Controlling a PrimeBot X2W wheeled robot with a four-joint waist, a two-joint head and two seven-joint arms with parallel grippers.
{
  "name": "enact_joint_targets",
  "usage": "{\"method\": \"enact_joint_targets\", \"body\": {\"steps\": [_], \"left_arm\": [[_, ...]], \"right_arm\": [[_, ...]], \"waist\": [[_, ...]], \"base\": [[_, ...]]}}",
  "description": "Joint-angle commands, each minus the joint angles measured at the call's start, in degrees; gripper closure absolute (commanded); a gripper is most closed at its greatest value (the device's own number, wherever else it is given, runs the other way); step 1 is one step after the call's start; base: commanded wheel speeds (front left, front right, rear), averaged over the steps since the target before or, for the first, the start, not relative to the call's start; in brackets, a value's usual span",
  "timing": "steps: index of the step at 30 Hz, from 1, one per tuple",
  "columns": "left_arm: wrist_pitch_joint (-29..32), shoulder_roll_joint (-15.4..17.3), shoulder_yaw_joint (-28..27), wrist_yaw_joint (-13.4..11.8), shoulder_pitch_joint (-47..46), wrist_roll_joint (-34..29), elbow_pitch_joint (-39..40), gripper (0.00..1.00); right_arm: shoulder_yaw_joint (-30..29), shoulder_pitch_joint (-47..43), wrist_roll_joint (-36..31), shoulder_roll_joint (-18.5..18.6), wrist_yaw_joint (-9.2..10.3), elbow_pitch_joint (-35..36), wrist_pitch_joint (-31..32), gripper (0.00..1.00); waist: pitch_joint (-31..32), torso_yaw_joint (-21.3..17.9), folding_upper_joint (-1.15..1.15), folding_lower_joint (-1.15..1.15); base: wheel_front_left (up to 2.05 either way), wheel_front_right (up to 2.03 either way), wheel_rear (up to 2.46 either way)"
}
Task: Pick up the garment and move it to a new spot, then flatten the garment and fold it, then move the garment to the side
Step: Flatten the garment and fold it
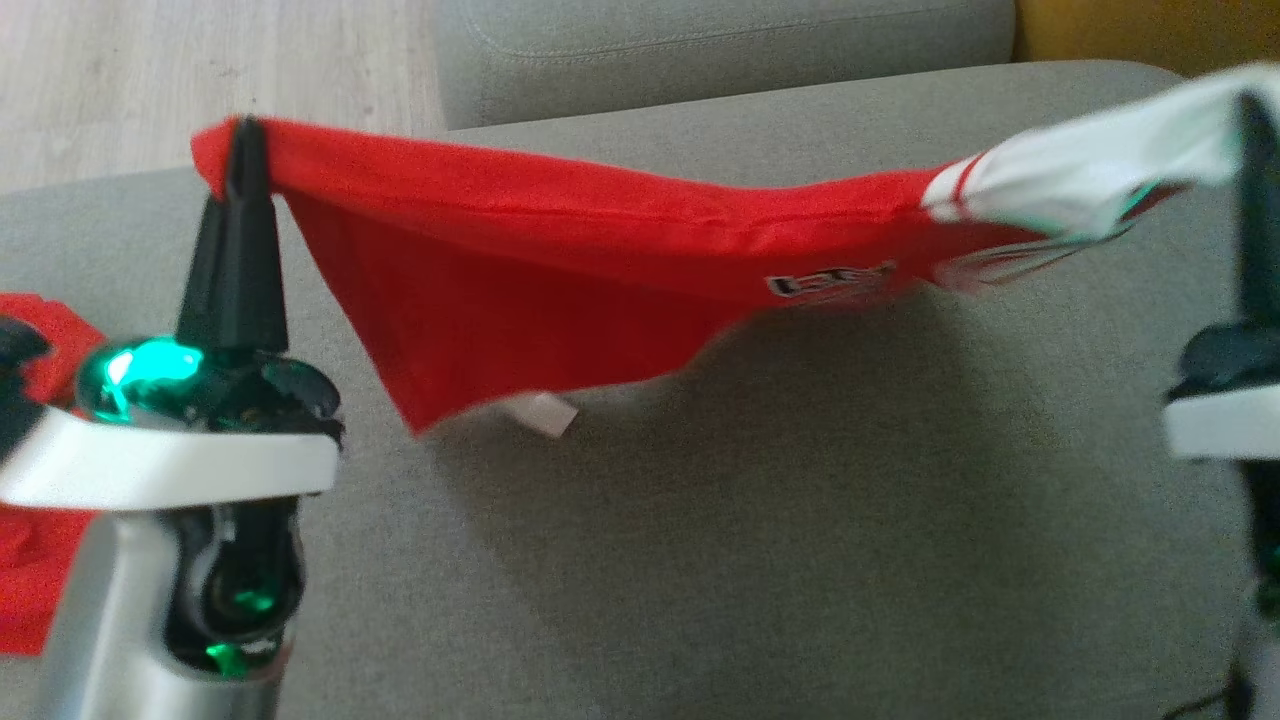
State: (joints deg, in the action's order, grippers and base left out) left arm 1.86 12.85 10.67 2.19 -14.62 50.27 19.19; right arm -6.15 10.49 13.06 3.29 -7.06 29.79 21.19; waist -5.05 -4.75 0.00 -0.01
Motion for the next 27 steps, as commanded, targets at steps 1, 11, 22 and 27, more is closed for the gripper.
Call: {"method": "enact_joint_targets", "body": {"steps": [1,11,22,27], "left_arm": [[1.7,1.7,-2.8,-0.9,-3.4,1.0,3.9,1.0],[13.2,5.0,-3.5,-6.2,-14.5,5.0,2.9,1.0],[4.4,6.4,-4.4,-3.3,-37.3,-3.8,-22.1,1.0],[-4.0,7.2,-3.5,-2.3,-50.4,-11.0,-29.5,1.0]], "right_arm": [[1.0,4.0,0.2,1.4,-0.43,3.6,1.5,1.0],[0.7,22.7,9.6,10.2,-0.43,-3.9,10.1,1.0],[10.5,50.8,11.9,12.3,-0.43,-34.7,-5.5,1.0],[14.5,65.1,8.5,14.1,-0.43,-43.2,-19.0,1.0]], "waist": [[-0.2,0.2,0.0,0.01],[-7.8,1.6,0.0,0.01],[-19.3,0.7,0.0,0.01],[-20.4,0.9,0.0,0.01]], "base": [[0.0,0.0,0.0],[0.0,0.0,0.0],[0.0,0.0,0.0],[0.0,0.0,0.0]]}}
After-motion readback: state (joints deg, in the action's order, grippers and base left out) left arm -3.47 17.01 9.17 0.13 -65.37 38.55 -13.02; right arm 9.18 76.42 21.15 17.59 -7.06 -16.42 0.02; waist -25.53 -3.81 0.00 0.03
